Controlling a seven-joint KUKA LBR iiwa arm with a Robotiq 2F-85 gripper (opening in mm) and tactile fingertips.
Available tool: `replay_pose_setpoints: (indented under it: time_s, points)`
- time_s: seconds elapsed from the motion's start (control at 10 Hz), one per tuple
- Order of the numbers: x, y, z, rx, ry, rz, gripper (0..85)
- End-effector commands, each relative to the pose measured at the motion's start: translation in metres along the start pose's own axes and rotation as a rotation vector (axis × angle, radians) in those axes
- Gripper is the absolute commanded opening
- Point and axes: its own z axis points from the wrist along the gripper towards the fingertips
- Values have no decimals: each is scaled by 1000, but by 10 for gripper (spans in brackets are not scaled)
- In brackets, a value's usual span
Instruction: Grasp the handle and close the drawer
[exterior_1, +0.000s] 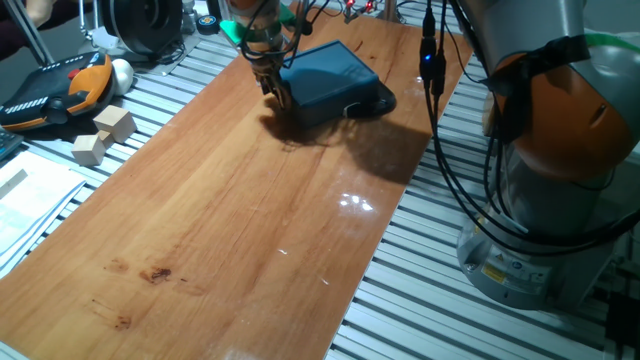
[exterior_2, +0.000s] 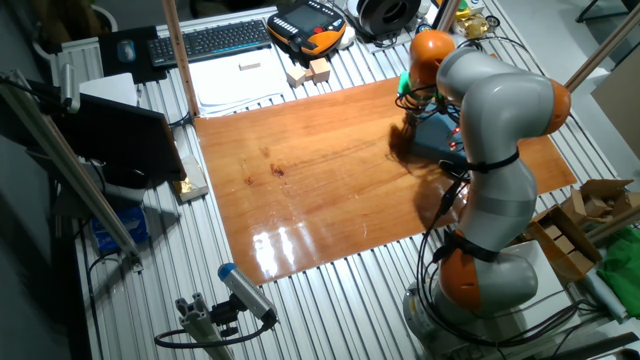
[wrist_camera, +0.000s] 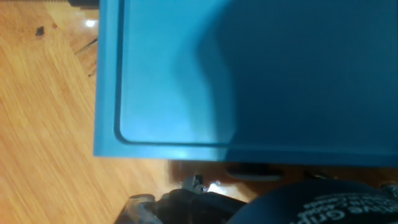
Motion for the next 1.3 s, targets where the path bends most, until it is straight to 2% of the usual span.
replay_pose_setpoints:
  time_s: [0.0, 0.2, 0.3, 0.7, 0.8, 0.9, 1.1, 1.2]
  points:
    - [4, -3, -2, 2, 10, -8, 800]
    - [15, -9, -13, 9, 27, -48, 780]
    - [21, -11, -22, 18, 40, -71, 730]
    - [51, -32, -59, 31, 55, -169, 417]
    - [61, -37, -66, 27, 47, -190, 330]
    - [67, -40, -72, 31, 54, -212, 217]
    - [72, -47, -80, 41, 80, -283, 20]
    - [72, -51, -85, 41, 87, -317, 20]
